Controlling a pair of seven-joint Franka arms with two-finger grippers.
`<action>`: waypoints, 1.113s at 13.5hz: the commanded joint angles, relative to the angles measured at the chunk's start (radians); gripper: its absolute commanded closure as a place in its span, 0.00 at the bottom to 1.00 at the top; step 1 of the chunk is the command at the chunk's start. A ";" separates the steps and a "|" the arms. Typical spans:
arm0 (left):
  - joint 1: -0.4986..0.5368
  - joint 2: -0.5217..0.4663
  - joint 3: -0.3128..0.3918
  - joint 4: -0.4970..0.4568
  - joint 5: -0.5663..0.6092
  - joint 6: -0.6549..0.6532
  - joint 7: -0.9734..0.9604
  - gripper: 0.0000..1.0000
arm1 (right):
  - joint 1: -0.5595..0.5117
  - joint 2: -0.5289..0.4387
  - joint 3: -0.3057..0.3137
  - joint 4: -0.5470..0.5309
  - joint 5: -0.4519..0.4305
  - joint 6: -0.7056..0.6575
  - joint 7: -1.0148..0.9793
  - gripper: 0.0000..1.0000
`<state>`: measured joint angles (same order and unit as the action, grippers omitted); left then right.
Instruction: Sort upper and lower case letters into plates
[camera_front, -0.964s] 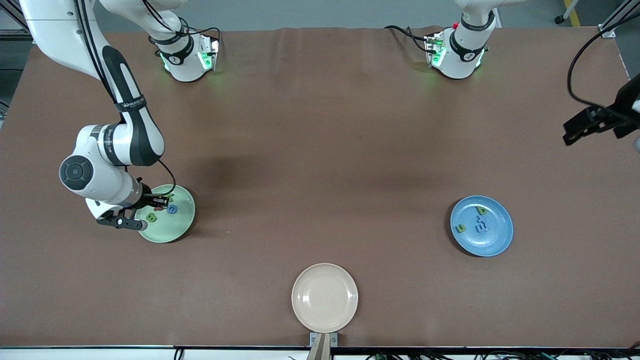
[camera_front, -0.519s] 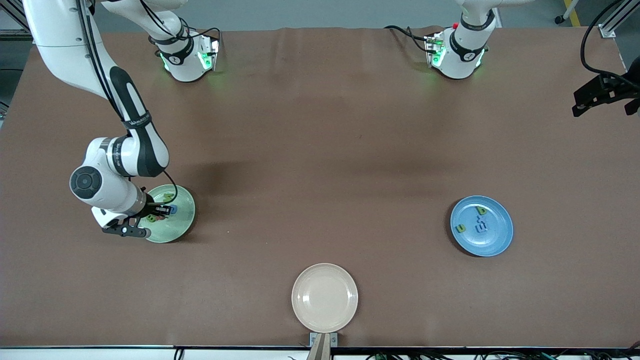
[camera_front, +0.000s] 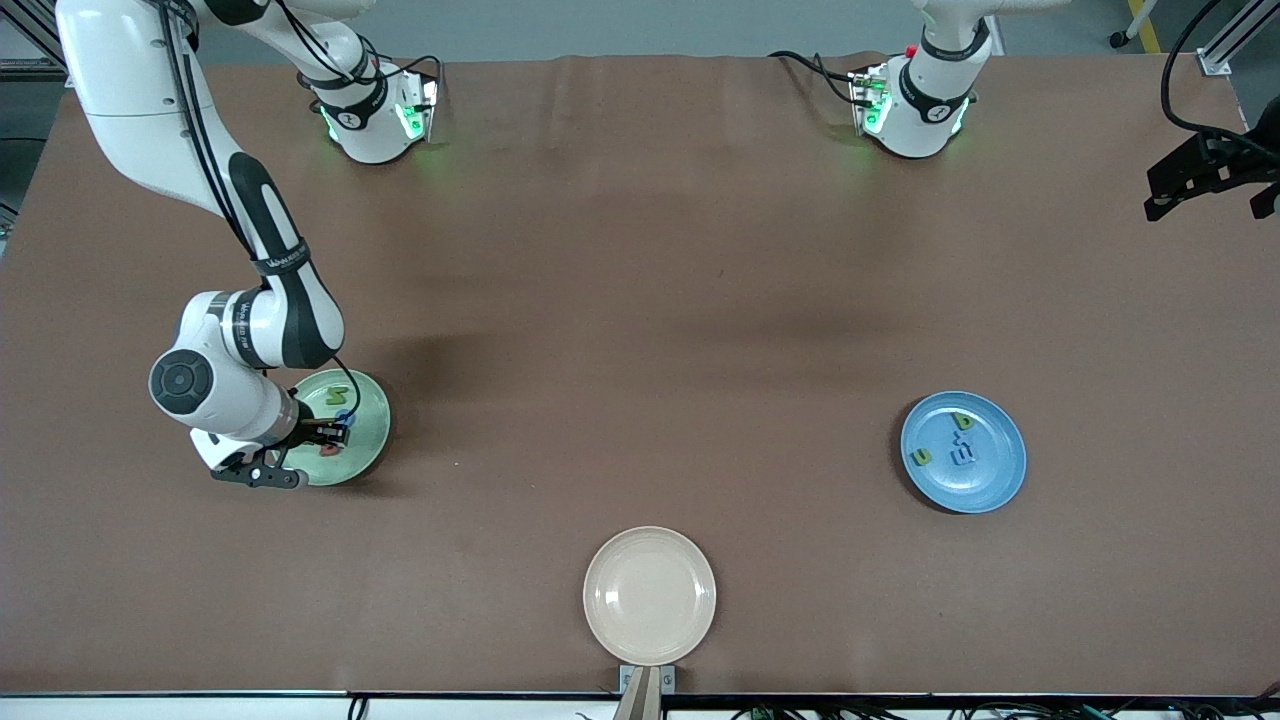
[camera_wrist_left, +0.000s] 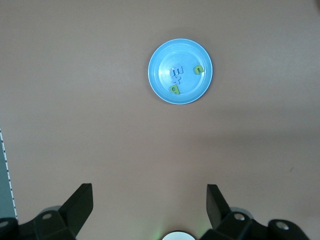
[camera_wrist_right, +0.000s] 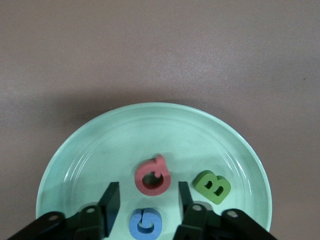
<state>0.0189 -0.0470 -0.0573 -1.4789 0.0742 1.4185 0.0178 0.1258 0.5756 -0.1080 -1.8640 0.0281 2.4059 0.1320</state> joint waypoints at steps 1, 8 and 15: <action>-0.008 -0.027 0.013 -0.021 -0.016 0.004 0.025 0.00 | -0.011 0.004 0.010 0.026 -0.007 -0.011 -0.002 0.00; -0.007 -0.027 0.017 -0.018 -0.014 0.002 0.024 0.00 | -0.018 -0.126 0.007 0.167 -0.060 -0.368 -0.009 0.00; -0.007 -0.033 0.020 -0.018 -0.010 0.000 0.024 0.00 | -0.121 -0.151 0.007 0.543 -0.071 -0.849 -0.173 0.00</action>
<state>0.0189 -0.0542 -0.0483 -1.4795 0.0742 1.4185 0.0187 0.0268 0.4084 -0.1169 -1.3878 -0.0269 1.5946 -0.0321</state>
